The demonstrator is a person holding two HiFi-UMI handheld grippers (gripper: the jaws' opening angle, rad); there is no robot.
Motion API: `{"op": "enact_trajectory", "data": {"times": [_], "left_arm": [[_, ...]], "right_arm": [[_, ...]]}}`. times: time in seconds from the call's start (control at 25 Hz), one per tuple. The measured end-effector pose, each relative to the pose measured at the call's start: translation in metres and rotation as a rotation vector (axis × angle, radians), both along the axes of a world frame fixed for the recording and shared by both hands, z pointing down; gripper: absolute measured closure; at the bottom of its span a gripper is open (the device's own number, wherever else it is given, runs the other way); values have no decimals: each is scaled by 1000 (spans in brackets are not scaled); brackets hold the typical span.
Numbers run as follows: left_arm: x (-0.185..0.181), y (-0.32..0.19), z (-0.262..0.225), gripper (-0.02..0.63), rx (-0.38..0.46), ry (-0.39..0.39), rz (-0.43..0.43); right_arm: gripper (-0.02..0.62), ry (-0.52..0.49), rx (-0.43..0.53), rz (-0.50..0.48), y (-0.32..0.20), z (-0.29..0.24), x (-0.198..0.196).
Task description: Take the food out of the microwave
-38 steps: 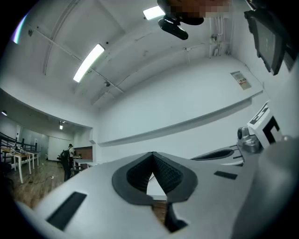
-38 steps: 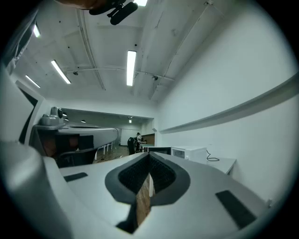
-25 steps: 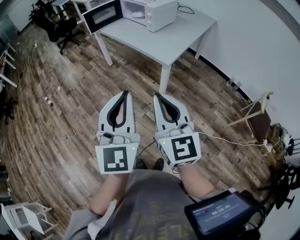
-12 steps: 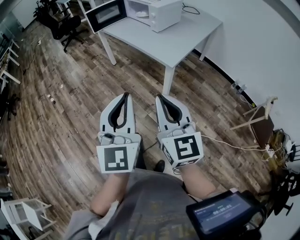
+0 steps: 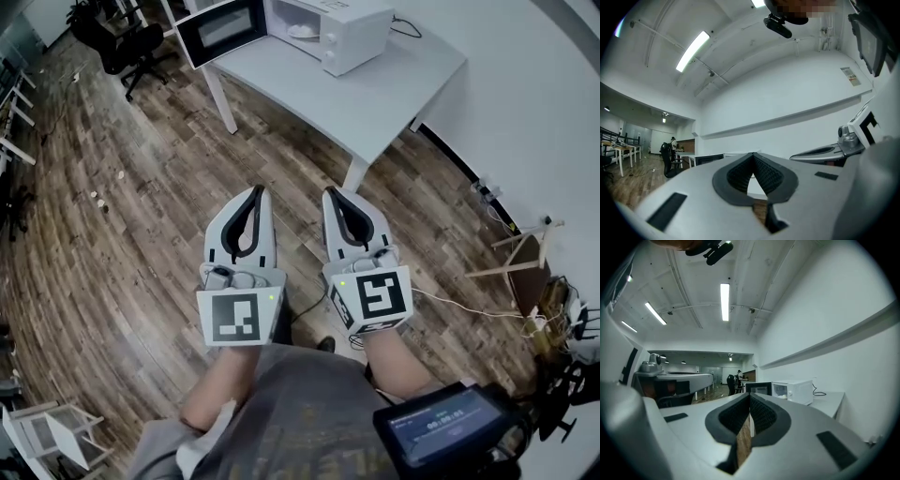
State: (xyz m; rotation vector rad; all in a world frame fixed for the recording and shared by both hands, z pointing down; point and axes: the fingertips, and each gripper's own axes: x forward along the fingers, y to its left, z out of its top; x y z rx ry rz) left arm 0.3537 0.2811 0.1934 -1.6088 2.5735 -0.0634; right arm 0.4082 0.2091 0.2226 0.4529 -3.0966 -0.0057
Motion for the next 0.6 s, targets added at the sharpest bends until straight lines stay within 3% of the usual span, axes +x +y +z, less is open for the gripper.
{"op": "enact_trajectory", "data": {"times": [0.4, 0.6], "left_arm": [[-126, -33, 0, 600, 19, 16, 22], [-172, -40, -4, 600, 27, 15, 57]], "right_arm": [[589, 15, -3, 1, -30, 0, -137], [589, 5, 15, 26, -36, -9, -184]]}}
